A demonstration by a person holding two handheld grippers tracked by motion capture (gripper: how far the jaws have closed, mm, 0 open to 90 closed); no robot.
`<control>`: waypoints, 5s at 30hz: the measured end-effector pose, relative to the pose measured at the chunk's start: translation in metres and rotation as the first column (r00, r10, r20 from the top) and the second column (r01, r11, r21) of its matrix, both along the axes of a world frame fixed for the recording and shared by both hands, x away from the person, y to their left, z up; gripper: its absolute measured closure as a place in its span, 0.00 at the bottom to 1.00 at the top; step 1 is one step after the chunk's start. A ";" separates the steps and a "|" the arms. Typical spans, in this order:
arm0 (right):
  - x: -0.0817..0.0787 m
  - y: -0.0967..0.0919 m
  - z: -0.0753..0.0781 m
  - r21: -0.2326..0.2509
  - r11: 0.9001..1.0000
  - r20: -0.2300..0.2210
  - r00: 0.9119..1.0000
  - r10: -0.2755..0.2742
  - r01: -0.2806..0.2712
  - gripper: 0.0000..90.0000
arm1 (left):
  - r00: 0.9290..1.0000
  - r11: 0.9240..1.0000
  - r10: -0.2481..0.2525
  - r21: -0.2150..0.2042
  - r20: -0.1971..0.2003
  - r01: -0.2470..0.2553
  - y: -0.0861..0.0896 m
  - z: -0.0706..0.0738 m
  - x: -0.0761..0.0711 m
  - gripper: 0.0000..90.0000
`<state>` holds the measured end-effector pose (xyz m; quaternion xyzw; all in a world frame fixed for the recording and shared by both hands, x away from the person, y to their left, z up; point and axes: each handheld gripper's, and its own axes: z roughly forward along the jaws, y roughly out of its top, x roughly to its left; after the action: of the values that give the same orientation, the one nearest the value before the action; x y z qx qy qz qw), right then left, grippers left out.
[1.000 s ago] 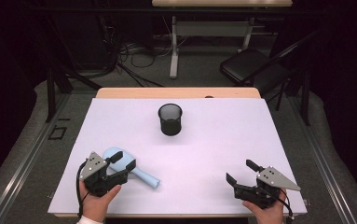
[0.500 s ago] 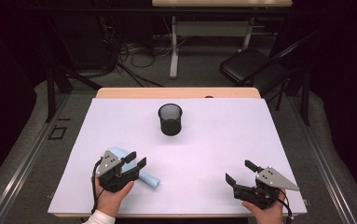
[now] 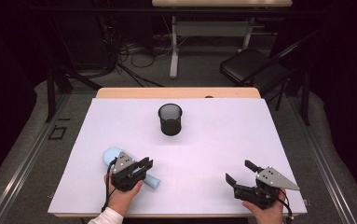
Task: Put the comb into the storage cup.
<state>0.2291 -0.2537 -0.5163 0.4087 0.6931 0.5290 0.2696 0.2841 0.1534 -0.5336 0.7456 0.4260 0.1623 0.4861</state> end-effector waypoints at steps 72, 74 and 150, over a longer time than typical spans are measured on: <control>0.003 -0.003 -0.003 0.021 1.000 -0.034 0.999 0.015 -0.014 0.18 | 0.947 0.965 -0.016 0.241 -0.320 0.098 -0.038 -0.008 0.010 1.00; 0.003 -0.002 -0.004 0.019 1.000 -0.033 0.999 0.017 -0.016 0.18 | 0.946 0.963 -0.021 0.249 -0.324 0.107 -0.037 -0.007 0.008 1.00; 0.004 0.000 -0.006 0.018 0.999 -0.055 0.998 0.027 -0.026 0.19 | 0.941 0.956 0.116 0.292 -0.319 -0.019 0.059 -0.003 -0.040 1.00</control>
<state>0.2328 -0.2533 -0.5221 0.4162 0.7013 0.5268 0.2396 0.2444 0.2125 -0.5367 0.8091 0.4995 0.1104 0.2892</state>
